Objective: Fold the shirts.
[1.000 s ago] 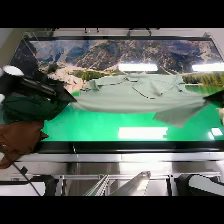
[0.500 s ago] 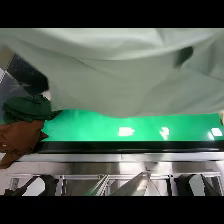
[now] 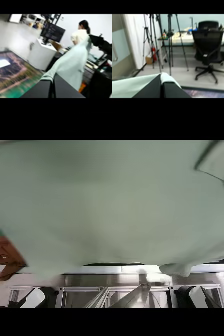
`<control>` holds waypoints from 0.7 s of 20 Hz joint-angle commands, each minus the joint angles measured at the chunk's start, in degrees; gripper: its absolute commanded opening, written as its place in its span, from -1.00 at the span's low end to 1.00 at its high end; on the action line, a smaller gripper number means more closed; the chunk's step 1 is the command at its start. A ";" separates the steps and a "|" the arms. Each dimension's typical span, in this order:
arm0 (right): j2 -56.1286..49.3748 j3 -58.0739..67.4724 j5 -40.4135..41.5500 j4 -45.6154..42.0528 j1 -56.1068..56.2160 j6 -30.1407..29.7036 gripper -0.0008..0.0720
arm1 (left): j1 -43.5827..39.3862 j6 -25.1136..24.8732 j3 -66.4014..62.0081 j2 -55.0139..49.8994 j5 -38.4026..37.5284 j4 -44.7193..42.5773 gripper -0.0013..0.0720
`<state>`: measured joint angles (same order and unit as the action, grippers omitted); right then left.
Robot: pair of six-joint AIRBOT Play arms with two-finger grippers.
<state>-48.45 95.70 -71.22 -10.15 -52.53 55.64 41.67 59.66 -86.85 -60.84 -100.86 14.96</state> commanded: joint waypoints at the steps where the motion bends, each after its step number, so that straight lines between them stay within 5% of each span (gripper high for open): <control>1: -6.25 -6.03 -4.11 -5.38 5.97 -1.46 -0.94 | -10.73 -2.08 7.45 -7.45 -0.59 -10.16 -0.89; 4: -11.58 -15.37 -4.92 -11.98 11.17 -2.97 -0.94 | -18.38 -3.87 10.82 -16.35 0.61 -16.17 -0.90; 10: -29.73 -28.41 5.95 -11.74 20.33 -13.44 -0.94 | -24.59 -4.94 4.22 -41.18 9.84 -24.06 -0.91; 14: -42.91 -28.33 13.18 0.04 24.39 -22.18 -0.94 | -26.95 -0.39 -14.08 -60.00 10.34 -24.02 -0.91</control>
<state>-82.63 68.51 -63.77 -17.63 -31.20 40.62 16.69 56.53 -90.52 -108.73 -91.90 -7.73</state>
